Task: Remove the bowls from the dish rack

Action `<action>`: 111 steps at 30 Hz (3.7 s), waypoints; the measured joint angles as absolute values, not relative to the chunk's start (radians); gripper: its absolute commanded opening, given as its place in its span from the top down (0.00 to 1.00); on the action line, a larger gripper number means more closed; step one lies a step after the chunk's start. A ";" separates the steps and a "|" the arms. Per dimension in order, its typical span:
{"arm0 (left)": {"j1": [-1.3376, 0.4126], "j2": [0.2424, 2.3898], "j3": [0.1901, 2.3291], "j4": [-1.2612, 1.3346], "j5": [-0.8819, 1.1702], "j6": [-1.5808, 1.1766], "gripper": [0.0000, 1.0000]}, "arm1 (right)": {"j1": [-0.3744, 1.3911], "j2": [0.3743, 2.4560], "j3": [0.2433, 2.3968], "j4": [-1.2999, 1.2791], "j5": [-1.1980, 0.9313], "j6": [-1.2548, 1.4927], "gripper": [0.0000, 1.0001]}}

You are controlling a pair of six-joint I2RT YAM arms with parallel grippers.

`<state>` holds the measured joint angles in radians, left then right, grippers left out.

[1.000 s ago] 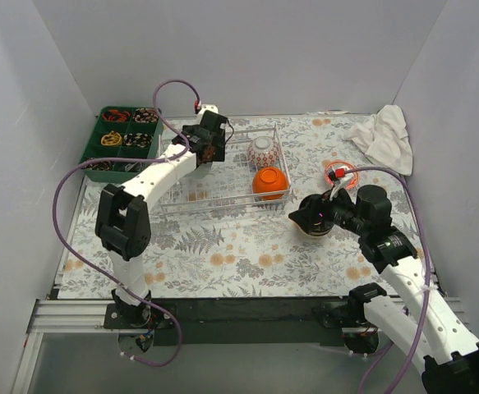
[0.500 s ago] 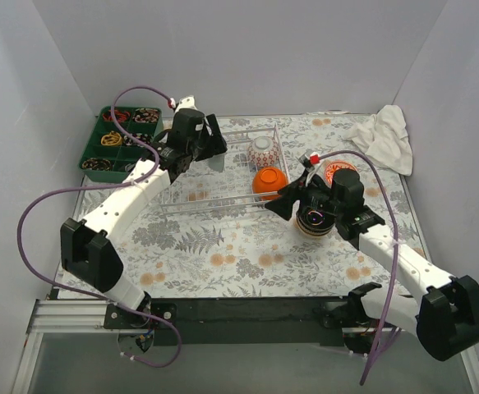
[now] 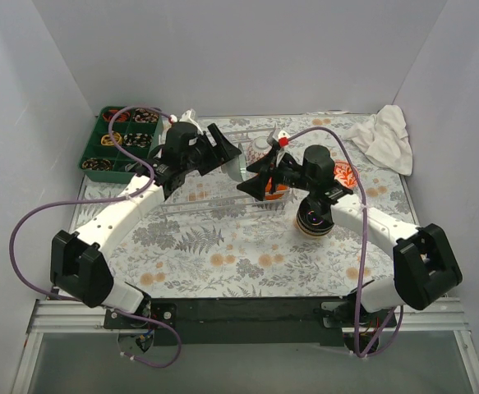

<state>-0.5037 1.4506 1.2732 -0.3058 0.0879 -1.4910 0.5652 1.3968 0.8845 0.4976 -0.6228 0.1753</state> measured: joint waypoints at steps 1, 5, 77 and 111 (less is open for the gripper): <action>-0.504 1.444 1.261 -0.295 0.098 -1.501 1.00 | 0.569 1.413 0.902 0.501 -0.628 0.171 0.19; -0.504 1.421 1.217 -0.250 0.129 -1.540 1.00 | 0.588 1.456 0.938 0.509 -0.637 0.155 0.35; -0.500 0.967 0.694 0.352 -0.513 -0.671 0.02 | 0.216 1.911 1.480 -0.637 0.278 -0.164 0.68; -0.500 0.967 0.694 0.352 -0.508 -0.669 0.02 | 0.587 1.704 1.638 -0.540 0.130 -0.147 0.35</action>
